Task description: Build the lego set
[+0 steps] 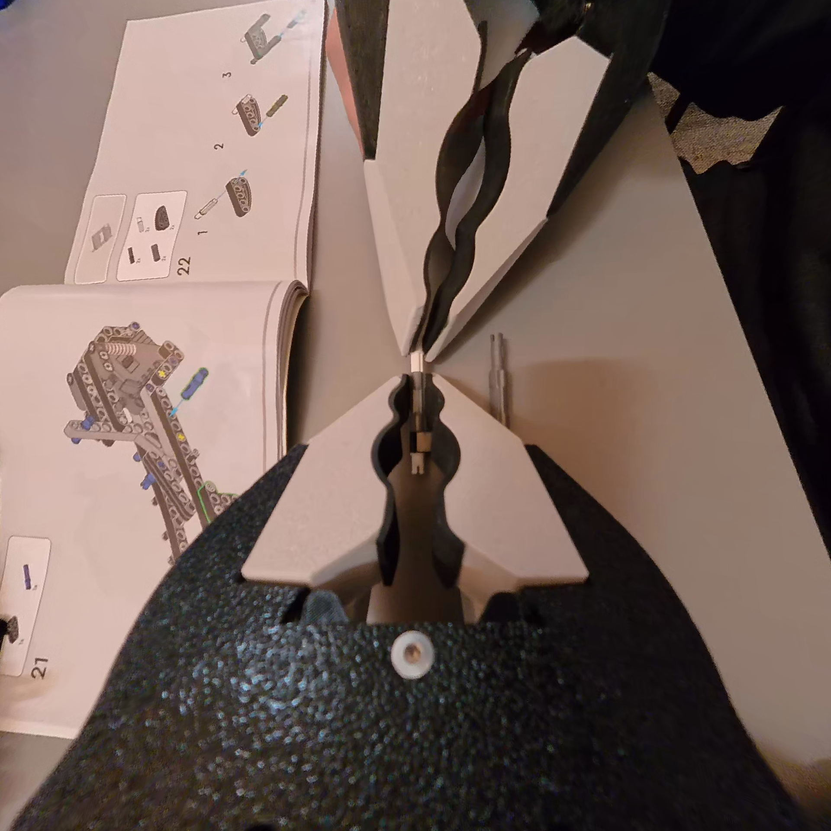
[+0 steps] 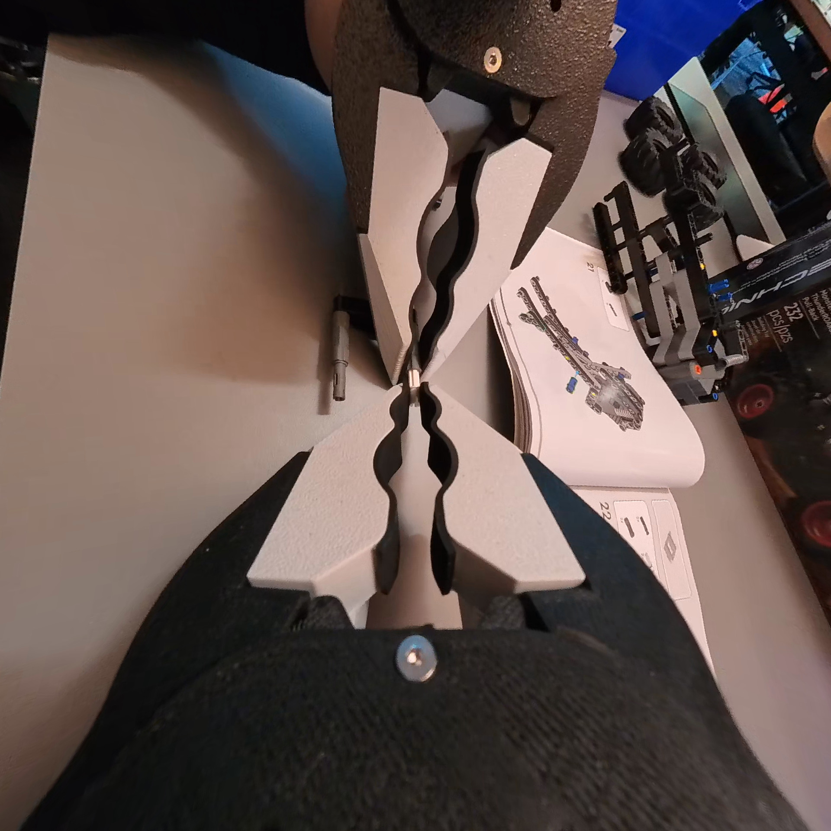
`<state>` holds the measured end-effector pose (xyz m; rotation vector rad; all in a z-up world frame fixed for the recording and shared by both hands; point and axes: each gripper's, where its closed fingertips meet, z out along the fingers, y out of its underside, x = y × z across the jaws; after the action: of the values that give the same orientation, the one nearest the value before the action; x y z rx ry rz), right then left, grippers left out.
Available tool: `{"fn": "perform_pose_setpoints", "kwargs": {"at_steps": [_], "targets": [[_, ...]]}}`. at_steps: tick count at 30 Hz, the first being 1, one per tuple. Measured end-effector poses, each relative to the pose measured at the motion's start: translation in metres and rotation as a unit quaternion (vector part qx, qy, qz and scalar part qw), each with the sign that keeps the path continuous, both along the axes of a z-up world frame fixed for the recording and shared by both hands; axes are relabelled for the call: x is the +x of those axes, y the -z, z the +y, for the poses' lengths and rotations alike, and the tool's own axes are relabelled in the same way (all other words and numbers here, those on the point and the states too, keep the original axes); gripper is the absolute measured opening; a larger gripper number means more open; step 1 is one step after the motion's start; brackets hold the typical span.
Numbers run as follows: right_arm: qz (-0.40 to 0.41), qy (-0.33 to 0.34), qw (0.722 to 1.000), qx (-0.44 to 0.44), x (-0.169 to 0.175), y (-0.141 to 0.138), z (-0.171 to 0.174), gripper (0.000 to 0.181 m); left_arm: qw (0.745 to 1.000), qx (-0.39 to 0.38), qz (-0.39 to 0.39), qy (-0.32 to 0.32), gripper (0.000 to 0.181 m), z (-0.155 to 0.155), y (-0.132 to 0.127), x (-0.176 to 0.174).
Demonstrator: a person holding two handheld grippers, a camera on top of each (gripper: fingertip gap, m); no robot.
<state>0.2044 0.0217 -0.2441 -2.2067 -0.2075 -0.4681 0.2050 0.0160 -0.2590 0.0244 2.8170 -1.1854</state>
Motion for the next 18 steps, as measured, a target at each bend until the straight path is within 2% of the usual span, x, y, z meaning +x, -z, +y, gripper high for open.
{"fn": "perform_pose_setpoints", "kwargs": {"at_steps": [9,13,18], "targets": [[0.005,0.001,1.000,0.007,0.0016,0.0019,-0.0029,0.002,1.000,-0.002,-0.024,-0.001,0.004,-0.0014,-0.0008,0.0001],[-0.010,0.014,1.000,-0.005,0.0080,0.0055,-0.0095,0.002,0.999,0.008,-0.046,-0.016,0.014,0.0043,-0.0049,0.0064],[-0.015,0.018,1.000,-0.007,0.0094,0.0060,-0.0089,0.002,0.999,-0.004,-0.039,-0.023,0.004,0.0058,-0.0088,0.0074]]}}
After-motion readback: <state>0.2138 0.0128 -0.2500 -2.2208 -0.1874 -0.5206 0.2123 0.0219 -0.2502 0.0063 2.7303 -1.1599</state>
